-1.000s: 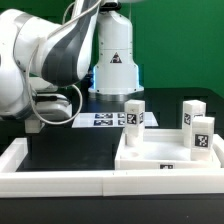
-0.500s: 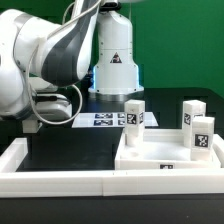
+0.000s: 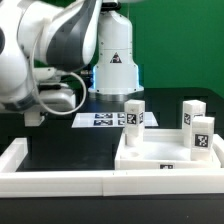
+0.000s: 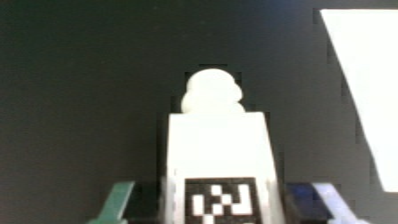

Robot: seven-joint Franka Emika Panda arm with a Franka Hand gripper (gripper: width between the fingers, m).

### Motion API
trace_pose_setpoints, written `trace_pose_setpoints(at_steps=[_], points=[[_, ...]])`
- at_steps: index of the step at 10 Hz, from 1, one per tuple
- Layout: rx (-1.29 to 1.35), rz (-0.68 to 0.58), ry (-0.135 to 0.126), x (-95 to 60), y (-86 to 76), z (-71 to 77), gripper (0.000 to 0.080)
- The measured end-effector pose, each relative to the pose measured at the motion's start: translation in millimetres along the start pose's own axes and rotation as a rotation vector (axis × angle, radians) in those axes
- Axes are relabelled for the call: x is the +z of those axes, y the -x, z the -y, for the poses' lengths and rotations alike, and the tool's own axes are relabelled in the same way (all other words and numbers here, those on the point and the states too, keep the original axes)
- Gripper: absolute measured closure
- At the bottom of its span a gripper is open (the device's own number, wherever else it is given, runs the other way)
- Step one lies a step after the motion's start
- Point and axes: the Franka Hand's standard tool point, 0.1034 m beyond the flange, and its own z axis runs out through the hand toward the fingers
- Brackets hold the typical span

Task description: Assemble square table

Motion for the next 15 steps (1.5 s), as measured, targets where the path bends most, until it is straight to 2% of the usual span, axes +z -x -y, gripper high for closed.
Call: trace_pose_setpoints(at_steps=[1,2,3,5,7,8,9,11,12,13,15], points=[[0.006,-0.029,-0.007,-12.2,8.2,5.3,0.0512],[0.01,-0.03,-0.019,-18.1,15.9,8.6,0.0512],[0.01,-0.041,-0.021,-22.9,17.4,9.2,0.0512],[-0.004,-0.19,0.004,-27.6,7.1,5.7,0.0512],[-0.005,-0.342,0.013,-31.9,2.9,6.4,0.0512],[-0.002,-0.411,0.009,-40.4,-1.0,12.9,0.0512],[-0.008,-0.454,0.01,-56.6,-0.6,22.8,0.0512],[0.004,-0.597,-0.014,-93.3,-4.6,37.1,0.0512],[0.005,-0.665,-0.016,-112.0,-4.9,44.2,0.0512],[-0.001,-0.736,-0.007,-118.8,-6.4,43.7,0.0512],[0.011,-0.862,0.022,-117.8,-8.4,36.9,0.0512]])
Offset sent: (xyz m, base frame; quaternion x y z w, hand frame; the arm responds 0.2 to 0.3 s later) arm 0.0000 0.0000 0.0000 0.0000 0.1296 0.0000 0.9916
